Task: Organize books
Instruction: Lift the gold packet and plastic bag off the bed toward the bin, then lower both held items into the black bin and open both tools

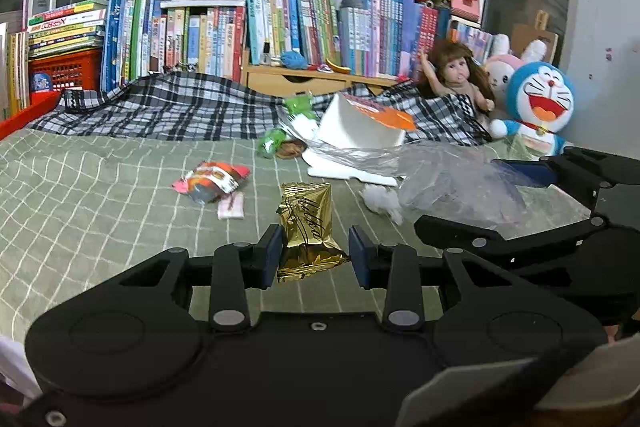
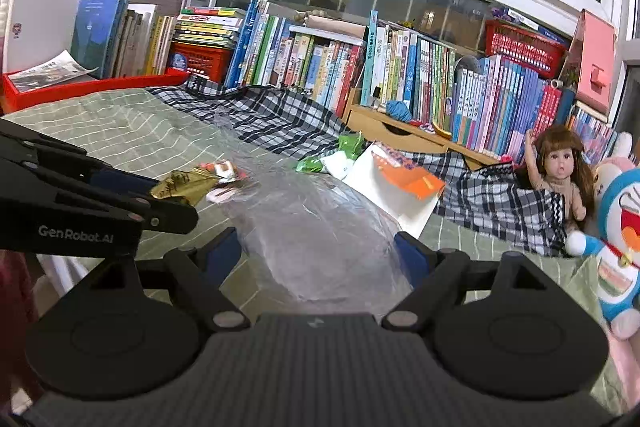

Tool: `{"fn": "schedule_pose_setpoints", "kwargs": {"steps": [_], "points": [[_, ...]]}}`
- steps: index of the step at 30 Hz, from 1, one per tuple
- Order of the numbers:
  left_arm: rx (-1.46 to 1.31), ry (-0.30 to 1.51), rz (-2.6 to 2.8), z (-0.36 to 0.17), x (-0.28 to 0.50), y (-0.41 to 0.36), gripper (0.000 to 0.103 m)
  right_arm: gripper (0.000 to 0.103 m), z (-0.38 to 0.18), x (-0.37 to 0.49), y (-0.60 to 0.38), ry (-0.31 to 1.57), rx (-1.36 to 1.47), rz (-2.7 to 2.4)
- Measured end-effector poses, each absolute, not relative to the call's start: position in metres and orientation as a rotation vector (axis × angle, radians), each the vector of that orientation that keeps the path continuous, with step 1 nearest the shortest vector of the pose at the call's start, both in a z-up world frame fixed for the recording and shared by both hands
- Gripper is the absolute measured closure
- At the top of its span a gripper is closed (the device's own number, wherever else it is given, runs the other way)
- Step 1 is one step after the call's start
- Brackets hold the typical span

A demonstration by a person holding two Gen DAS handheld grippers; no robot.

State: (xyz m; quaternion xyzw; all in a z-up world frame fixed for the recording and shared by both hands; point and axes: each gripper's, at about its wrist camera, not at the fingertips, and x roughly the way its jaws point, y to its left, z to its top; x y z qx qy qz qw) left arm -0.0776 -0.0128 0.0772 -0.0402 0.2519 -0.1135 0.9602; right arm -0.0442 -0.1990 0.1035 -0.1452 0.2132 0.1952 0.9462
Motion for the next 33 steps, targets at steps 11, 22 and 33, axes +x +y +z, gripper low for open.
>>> {"fn": "schedule_pose_setpoints", "kwargs": {"steps": [11, 22, 33], "points": [[-0.044, 0.564, -0.307, 0.063, -0.128, -0.021, 0.069, 0.019, 0.087, -0.097, -0.207, 0.505, -0.248, 0.458], [0.006, 0.703, -0.322, 0.024, -0.159, -0.023, 0.069, 0.021, 0.054, -0.129, -0.218, 0.628, -0.175, 0.467], [0.021, 0.819, -0.293, -0.014, -0.165, -0.024, 0.069, 0.023, 0.024, -0.143, -0.218, 0.745, -0.131, 0.477]]}}
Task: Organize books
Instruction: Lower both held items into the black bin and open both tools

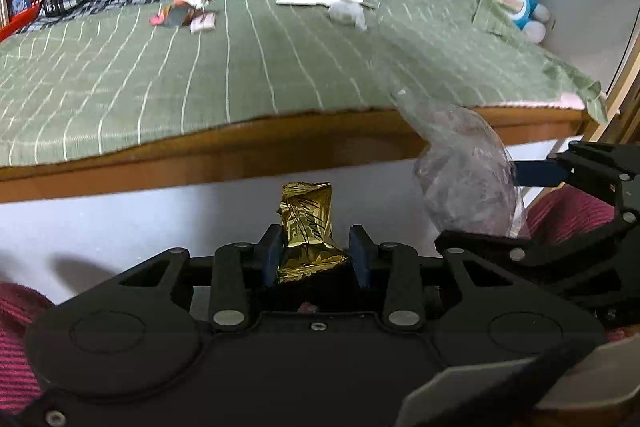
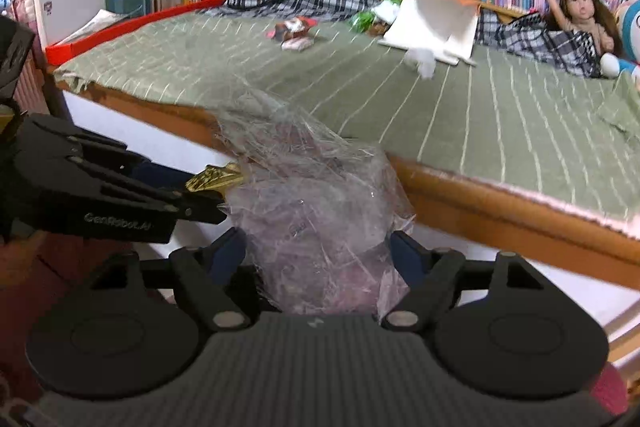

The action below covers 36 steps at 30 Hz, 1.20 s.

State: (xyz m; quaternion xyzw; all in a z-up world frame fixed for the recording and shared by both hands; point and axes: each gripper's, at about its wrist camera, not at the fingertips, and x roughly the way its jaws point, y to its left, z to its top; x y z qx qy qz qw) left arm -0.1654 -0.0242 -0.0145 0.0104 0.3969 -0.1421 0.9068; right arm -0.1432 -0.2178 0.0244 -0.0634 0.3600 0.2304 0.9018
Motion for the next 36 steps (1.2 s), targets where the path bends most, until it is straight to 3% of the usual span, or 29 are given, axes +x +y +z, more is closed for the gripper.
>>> {"fn": "schedule_pose_setpoints", "kwargs": {"steps": [22, 36], "points": [[0.053, 1.075, -0.257, -0.079, -0.14, -0.031, 0.069, 0.023, -0.048, -0.127, -0.222, 1.007, -0.07, 0.48], [0.042, 1.118, -0.251, -0.093, -0.13, -0.039, 0.069, 0.021, -0.07, -0.12, -0.216, 1.068, -0.095, 0.479]]}}
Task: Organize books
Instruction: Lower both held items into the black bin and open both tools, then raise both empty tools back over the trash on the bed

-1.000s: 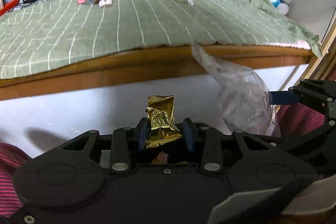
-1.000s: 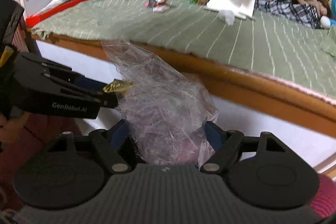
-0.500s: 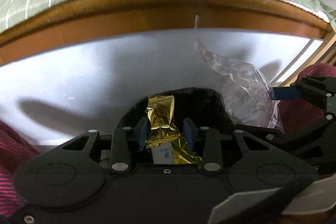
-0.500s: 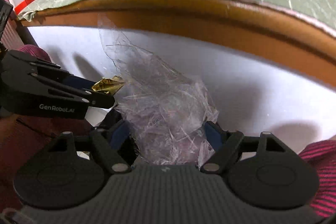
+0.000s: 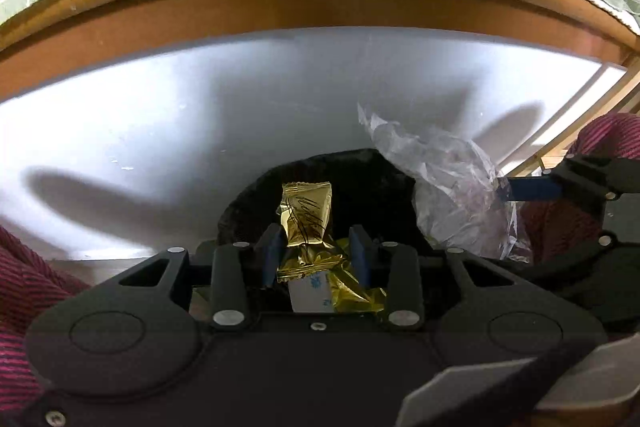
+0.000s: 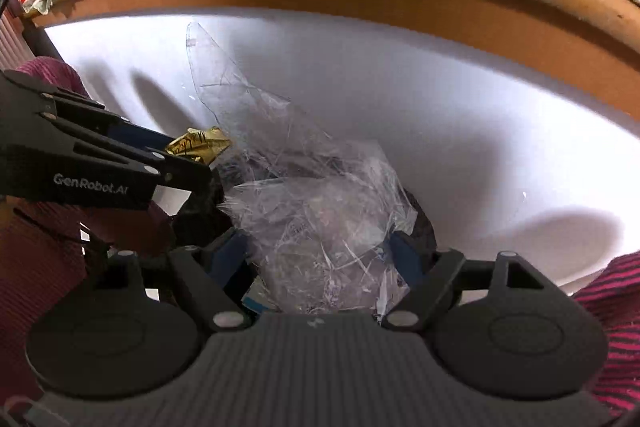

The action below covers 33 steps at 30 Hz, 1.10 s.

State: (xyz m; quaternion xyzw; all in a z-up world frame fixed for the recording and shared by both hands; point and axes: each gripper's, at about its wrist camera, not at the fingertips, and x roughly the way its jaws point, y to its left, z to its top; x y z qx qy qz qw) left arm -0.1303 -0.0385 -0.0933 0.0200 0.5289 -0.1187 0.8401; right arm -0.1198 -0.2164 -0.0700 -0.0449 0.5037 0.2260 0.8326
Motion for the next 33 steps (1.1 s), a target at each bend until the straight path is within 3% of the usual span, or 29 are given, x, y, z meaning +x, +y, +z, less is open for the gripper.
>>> {"fn": "schedule_pose_setpoints", "kwargs": {"steps": [9, 23, 33], "points": [[0.016, 1.115, -0.285, -0.091, -0.134, -0.032, 0.062, 0.014, -0.071, -0.114, -0.213, 1.073, -0.1, 0.482], [0.049, 1.032, -0.28, -0.07, -0.139, -0.032, 0.028, 0.004, -0.068, -0.116, -0.215, 1.048, -0.097, 0.465], [0.049, 0.886, -0.292, -0.02, -0.141, -0.023, 0.021, 0.004, -0.014, -0.12, -0.219, 0.894, -0.083, 0.494]]}}
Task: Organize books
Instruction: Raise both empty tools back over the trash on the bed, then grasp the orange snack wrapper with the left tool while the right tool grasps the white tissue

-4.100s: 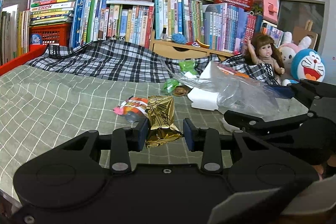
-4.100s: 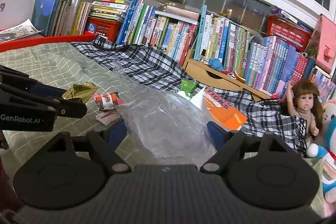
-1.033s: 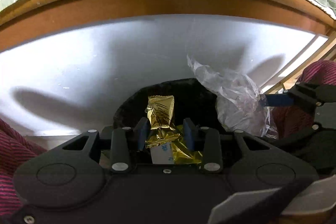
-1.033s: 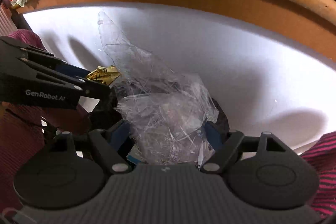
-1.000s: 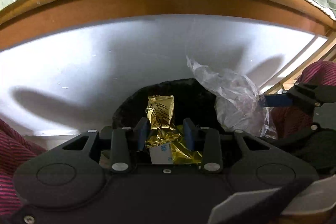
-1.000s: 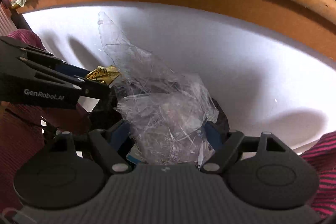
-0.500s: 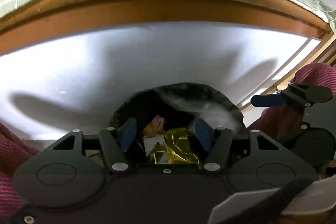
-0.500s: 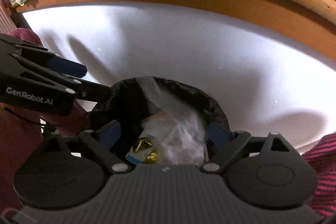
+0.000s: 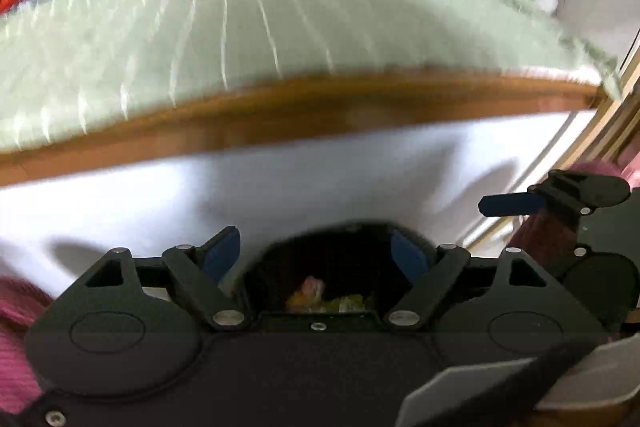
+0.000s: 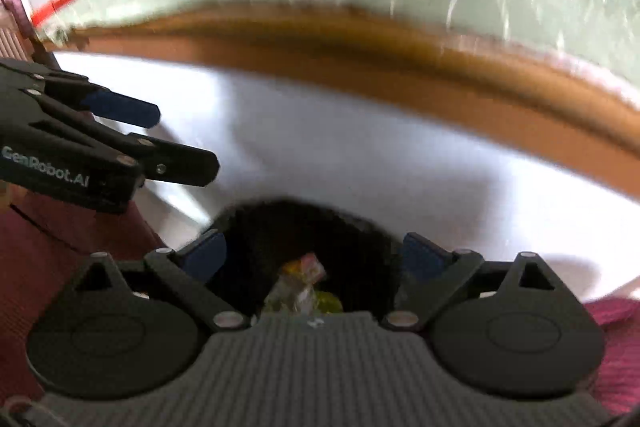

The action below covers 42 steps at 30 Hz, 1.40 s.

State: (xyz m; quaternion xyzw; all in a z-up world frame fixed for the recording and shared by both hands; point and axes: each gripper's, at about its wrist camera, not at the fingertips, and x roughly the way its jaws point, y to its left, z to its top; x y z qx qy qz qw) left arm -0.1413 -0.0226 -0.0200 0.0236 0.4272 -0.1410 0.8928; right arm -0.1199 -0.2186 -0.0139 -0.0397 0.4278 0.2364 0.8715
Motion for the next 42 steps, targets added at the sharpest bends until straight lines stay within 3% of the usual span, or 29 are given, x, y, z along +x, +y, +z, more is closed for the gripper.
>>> {"fn": "schedule_pose_setpoints", "kwargs": {"steps": [4, 7, 18, 29, 38, 41, 42], "points": [[0.033, 0.767, -0.287, 0.019, -0.138, -0.012, 0.018, 0.004, 0.027, -0.117, -0.227, 0.796, -0.065, 0.524], [0.029, 0.67, -0.271, 0.046, -0.129, -0.003, 0.009, 0.003, 0.052, -0.106, -0.239, 0.73, -0.039, 0.509], [-0.041, 0.493, -0.132, 0.08, -0.038, 0.022, 0.008, 0.002, 0.08, -0.033, -0.254, 0.562, -0.032, 0.326], [-0.128, 0.534, -0.067, 0.056, 0.085, 0.043, 0.006, 0.01, 0.062, 0.053, -0.225, 0.597, -0.069, 0.315], [-0.132, 0.634, -0.024, 0.022, 0.136, 0.047, 0.005, 0.015, 0.042, 0.099, -0.216, 0.639, -0.076, 0.28], [-0.15, 0.672, -0.048, 0.014, 0.145, 0.046, 0.005, 0.022, 0.035, 0.108, -0.215, 0.667, -0.066, 0.275], [-0.16, 0.694, -0.068, 0.011, 0.149, 0.046, 0.005, 0.029, 0.033, 0.11, -0.215, 0.679, -0.062, 0.275]]}}
